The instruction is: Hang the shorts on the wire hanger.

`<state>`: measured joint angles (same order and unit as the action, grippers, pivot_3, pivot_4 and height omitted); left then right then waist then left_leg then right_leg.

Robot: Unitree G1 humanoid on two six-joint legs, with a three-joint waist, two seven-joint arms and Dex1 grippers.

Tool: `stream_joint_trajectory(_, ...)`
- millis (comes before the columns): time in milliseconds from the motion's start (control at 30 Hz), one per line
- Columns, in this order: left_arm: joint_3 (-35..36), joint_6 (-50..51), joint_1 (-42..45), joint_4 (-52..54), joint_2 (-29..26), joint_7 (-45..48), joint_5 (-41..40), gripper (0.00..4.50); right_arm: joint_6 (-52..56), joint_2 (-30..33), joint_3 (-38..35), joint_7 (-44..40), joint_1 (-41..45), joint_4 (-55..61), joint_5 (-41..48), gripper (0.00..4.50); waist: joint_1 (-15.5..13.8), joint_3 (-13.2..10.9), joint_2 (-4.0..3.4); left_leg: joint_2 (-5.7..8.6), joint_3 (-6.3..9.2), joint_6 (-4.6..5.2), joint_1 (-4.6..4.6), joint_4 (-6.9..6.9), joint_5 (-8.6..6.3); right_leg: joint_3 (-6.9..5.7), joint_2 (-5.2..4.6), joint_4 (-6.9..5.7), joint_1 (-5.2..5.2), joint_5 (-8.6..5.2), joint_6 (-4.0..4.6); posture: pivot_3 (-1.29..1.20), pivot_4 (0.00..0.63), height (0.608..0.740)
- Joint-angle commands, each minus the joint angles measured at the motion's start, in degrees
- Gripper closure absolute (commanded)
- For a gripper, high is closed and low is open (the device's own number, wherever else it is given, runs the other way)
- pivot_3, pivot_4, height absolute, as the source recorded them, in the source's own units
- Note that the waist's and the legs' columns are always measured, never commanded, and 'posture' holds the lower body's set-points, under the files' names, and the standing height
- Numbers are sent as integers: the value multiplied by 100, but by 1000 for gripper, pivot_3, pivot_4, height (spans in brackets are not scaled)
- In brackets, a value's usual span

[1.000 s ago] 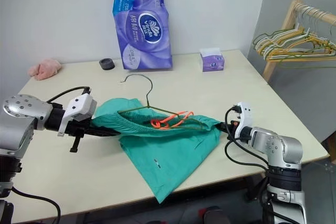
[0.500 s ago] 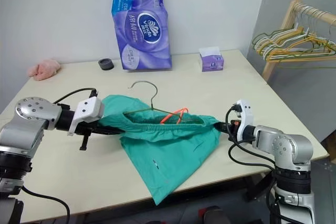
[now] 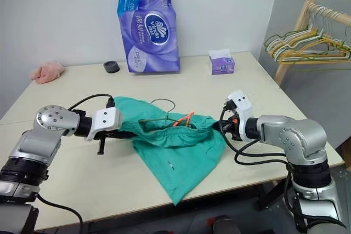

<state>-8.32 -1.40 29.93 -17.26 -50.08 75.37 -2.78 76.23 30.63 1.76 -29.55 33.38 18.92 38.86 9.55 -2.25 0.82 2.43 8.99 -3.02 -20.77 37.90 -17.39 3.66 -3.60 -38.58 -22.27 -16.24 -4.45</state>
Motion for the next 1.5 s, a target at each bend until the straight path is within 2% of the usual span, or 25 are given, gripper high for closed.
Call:
stream_joint_trajectory(33,82,45,20,254,254,-320,-71,4500,-365,-55,328,-65,244,14,-196,4452,-2,0,-1,0,3,0,0,0,0,-1,-2,-1,0,0,0,-151,0,740)
stream_joint_trajectory(133,89,215,-163,509,354,-354,-151,4500,-551,33,401,-193,239,7,-263,4452,7,0,0,-1,3,-1,-1,1,1,-1,-2,-3,-2,0,0,-145,0,740)
stream_joint_trajectory(233,110,344,-312,716,417,-431,-190,4500,-807,338,481,-389,146,73,-390,3857,0,0,0,1,4,-1,-1,0,1,-2,-8,-3,-2,0,0,-144,0,740)
stream_joint_trajectory(433,94,563,-571,1097,466,-459,-298,4500,-2719,2042,1472,-1366,-345,211,-1829,1859,-39,0,0,9,2,0,-2,4,0,-8,-18,4,4,-2,-3,-146,0,740)
stream_joint_trajectory(567,92,641,-644,1209,463,-405,-339,4500,-3602,2875,1460,-2076,-785,-17,-2243,535,-29,0,-1,6,-4,0,-1,4,0,-10,-18,9,6,-7,-11,-149,0,740)
stream_joint_trajectory(667,85,657,-650,1217,479,-401,-339,4500,-3394,2582,1002,-1914,-821,124,-1962,535,-8,0,0,0,-9,1,-1,3,0,-10,-17,12,7,-7,-11,-157,0,740)
stream_joint_trajectory(767,59,660,-639,1214,492,-371,-331,4500,-3392,2392,997,-1856,-831,364,-2068,535,-3,1,-2,-6,-9,0,0,1,0,-9,-12,8,4,-8,-9,-160,0,740)
stream_joint_trajectory(867,-11,594,-583,1146,520,-336,-262,4500,-3524,2085,1396,-1617,-789,436,-2528,535,-13,3,1,-1,-10,0,-1,4,0,-6,-17,9,6,-8,-8,-165,0,740)
stream_joint_trajectory(1033,-43,522,-535,1064,533,-312,-237,4500,-3682,1946,1777,-1887,-680,548,-2829,535,-57,2,-1,4,-10,-1,-1,6,1,-6,-21,10,7,-8,-8,-165,0,740)
stream_joint_trajectory(1233,-38,487,-561,1064,559,-335,-255,4500,-4097,1596,2235,-1911,-260,-60,-3471,535,-34,2,0,4,-11,-1,0,5,1,-8,-21,11,7,-8,-8,-153,0,740)
stream_joint_trajectory(1500,82,485,-688,1119,518,-408,-309,4500,-5065,1744,2176,-1920,-27,-164,-4346,535,-52,2,0,7,-10,-3,0,6,2,-8,-24,8,5,-8,-8,-138,0,740)
